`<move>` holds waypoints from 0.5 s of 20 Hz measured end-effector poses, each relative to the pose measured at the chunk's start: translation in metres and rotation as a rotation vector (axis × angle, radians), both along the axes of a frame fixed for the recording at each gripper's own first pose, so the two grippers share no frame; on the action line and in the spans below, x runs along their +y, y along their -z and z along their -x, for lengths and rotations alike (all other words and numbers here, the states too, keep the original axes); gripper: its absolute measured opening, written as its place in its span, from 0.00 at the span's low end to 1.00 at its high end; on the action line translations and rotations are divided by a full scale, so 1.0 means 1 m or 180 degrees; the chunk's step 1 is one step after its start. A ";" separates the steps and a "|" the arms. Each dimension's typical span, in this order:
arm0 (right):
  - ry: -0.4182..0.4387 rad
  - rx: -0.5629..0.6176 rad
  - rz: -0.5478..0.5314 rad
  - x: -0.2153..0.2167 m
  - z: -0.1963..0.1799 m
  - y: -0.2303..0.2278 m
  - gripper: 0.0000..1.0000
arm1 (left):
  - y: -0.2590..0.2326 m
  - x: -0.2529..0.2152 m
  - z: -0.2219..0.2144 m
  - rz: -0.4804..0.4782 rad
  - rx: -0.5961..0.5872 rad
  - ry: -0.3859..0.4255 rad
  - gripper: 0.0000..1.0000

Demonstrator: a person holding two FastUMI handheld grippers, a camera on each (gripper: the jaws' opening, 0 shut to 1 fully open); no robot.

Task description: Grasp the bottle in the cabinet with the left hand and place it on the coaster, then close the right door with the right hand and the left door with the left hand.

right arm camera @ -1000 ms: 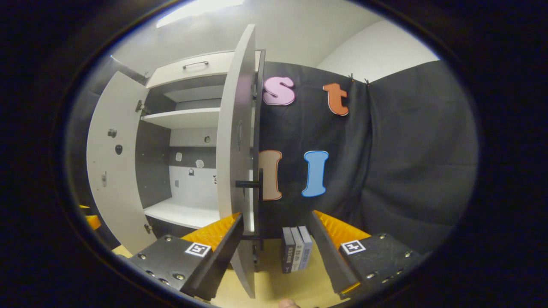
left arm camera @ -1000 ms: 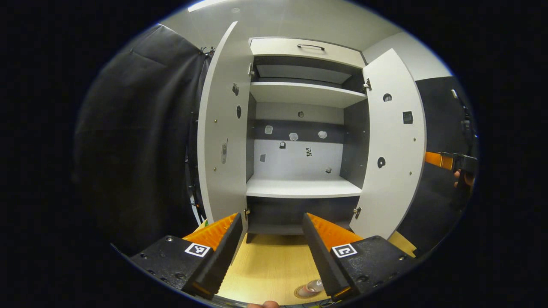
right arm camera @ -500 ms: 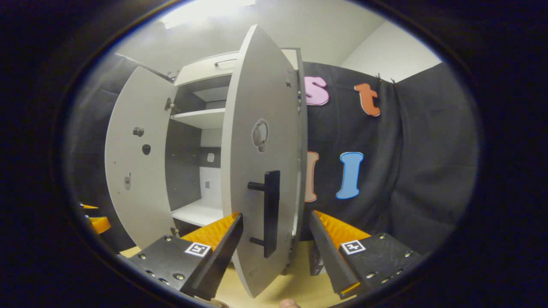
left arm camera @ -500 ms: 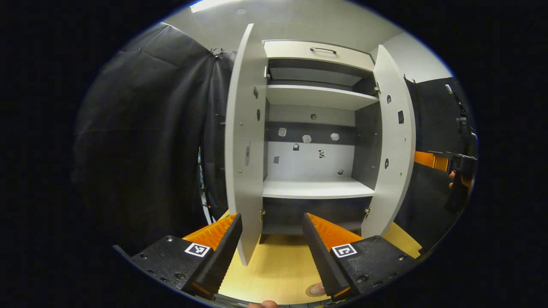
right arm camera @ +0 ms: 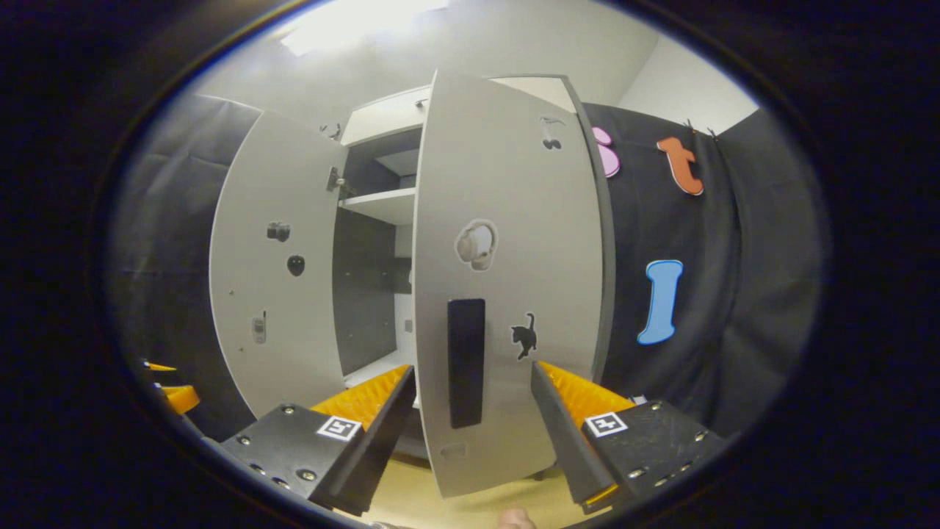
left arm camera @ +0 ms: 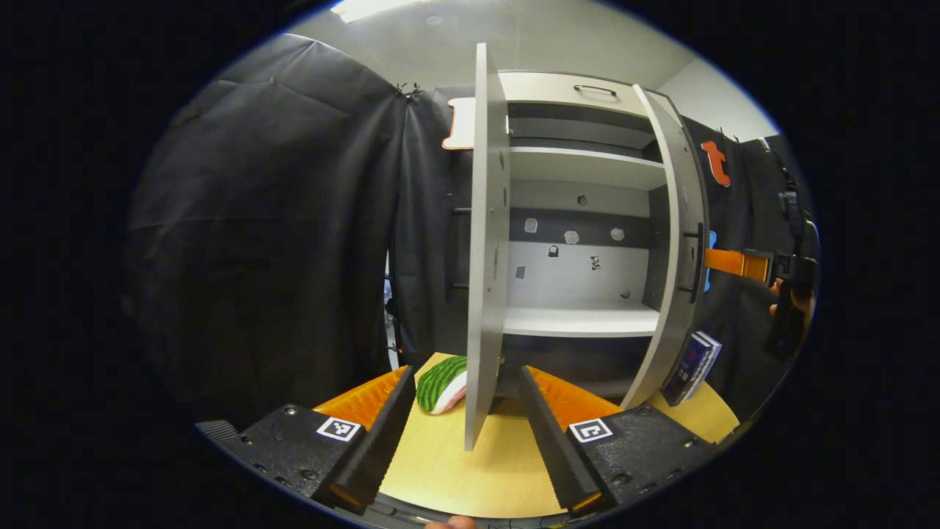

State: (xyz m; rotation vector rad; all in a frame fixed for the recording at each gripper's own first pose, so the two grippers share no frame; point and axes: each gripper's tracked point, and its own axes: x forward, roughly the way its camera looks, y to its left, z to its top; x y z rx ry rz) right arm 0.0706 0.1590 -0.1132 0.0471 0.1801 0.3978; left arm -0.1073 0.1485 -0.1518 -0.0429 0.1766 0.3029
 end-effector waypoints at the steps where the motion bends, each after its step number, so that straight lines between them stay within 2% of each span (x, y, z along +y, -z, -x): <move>1: -0.0007 0.0000 0.0006 0.001 0.003 0.000 0.95 | 0.000 0.000 0.000 0.0007 0.0001 -0.0008 0.88; 6: 0.0008 0.0006 0.0044 -0.005 0.016 0.000 0.92 | 0.000 0.002 0.000 0.0006 -0.0002 0.0017 0.88; 9: 0.0028 0.0022 0.0047 -0.007 0.019 0.001 0.95 | -0.004 0.003 -0.002 -0.0019 -0.0006 0.0054 0.88; 10: 0.0031 0.0025 0.0040 -0.007 0.019 0.000 0.92 | -0.005 0.002 -0.003 -0.0019 -0.0013 0.0067 0.88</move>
